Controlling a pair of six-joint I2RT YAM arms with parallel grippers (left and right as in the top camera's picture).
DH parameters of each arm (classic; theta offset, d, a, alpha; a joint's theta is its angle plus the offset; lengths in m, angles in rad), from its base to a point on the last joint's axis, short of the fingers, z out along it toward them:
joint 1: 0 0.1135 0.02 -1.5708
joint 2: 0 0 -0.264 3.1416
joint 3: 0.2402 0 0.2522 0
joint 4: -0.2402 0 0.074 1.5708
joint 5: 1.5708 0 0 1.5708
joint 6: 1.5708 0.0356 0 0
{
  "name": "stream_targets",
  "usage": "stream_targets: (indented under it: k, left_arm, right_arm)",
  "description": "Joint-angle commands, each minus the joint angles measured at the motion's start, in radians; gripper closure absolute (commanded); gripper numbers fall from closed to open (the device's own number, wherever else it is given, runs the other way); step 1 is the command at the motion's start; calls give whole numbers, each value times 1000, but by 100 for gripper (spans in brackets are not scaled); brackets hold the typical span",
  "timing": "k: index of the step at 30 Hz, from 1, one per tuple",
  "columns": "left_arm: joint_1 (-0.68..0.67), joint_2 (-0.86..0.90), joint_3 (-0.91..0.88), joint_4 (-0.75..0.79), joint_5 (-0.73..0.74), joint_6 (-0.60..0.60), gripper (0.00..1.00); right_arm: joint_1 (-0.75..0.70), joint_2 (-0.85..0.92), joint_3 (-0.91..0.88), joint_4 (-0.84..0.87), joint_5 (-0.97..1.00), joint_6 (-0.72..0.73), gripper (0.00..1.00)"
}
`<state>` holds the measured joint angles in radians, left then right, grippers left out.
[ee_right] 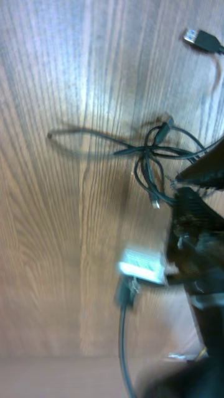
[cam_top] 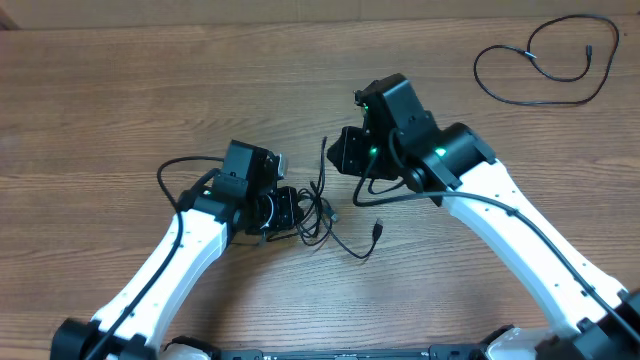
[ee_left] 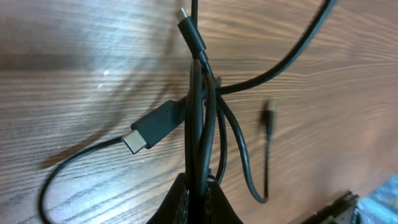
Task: Untangle cables
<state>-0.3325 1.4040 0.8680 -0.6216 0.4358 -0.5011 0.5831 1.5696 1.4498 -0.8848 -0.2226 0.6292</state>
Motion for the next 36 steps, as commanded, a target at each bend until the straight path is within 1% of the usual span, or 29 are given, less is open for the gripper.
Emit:
stream_targets:
  k: [1, 3, 5, 8, 12, 14, 15, 16, 20, 22, 24, 29, 33, 36]
  left_arm:
    - [-2, -81, 59, -14, 44, 42, 96]
    - [-2, -103, 59, -24, 57, 42, 96]
    - [-2, -115, 59, -33, 64, 42, 96]
    - [-2, -119, 59, -43, 72, 42, 96]
    - [-2, -119, 59, -48, 87, 42, 96]
    - [-2, -119, 59, -48, 89, 42, 96]
    - [-2, -119, 59, -48, 89, 42, 96]
    - [-2, -119, 59, -48, 89, 42, 96]
    - [-2, -119, 59, -62, 72, 46, 96]
    - [-2, -116, 59, -97, -10, 45, 96]
    - [-2, -115, 58, -151, -127, 35, 96]
    - [-2, -115, 58, -316, -437, -79, 96]
    - [-1, -115, 58, -388, -550, -138, 96]
    - [-1, -115, 58, -407, -581, -158, 96]
  right_arm:
    - [5, 47, -25, 4, 27, 2, 65]
    - [5, 75, -26, 5, 14, 3, 55]
    - [5, 100, -26, 11, -16, 3, 50]
    - [5, 134, -26, 22, -60, 3, 45]
    - [5, 165, -26, 22, -68, 3, 45]
    - [5, 174, -26, 22, -67, 3, 52]
    - [5, 176, -26, 22, -67, 3, 59]
    - [5, 177, -26, 23, -67, 3, 69]
    - [5, 177, -26, 23, -66, 3, 96]
    - [5, 177, -26, 26, -65, 3, 96]
    - [5, 177, -26, 26, -60, 3, 96]
    - [-4, 177, -26, 11, 6, 3, 96]
    - [-24, 177, -26, -35, 122, 6, 96]
    - [-45, 177, -26, -118, 294, 104, 96]
